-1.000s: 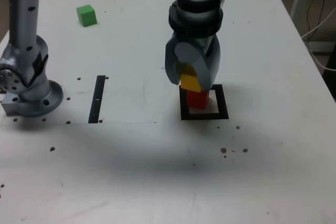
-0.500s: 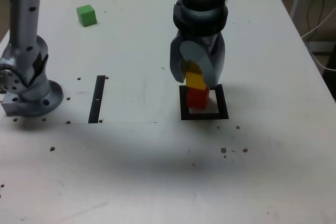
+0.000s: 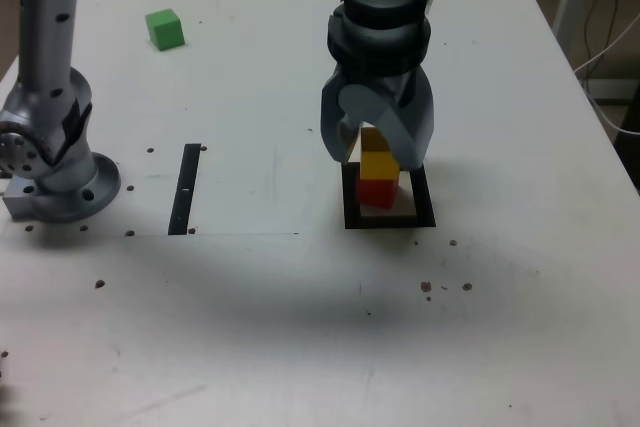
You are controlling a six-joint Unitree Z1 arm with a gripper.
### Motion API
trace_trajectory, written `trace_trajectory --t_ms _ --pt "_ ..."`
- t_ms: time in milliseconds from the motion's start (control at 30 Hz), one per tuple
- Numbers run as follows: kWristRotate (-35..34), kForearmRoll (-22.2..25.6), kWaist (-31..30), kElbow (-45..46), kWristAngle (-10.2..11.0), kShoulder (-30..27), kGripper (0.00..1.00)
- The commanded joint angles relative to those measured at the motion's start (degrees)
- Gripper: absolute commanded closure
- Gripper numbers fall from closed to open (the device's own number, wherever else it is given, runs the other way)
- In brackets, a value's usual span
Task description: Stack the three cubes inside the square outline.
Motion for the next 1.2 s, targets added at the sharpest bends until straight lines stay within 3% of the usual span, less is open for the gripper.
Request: trace_trajectory --t_ms 0,167,867,1167 --pt "-0.1 0.0 -0.1 0.0 0.0 0.2 0.08" --pt "-0.1 0.5 -0.1 -0.1 0.3 -1.0 0.01" --pt "1.0 9.2 3.7 0.1 4.2 -10.6 0.01" --pt "6.8 9.5 13.0 3.1 4.2 -16.0 0.01"
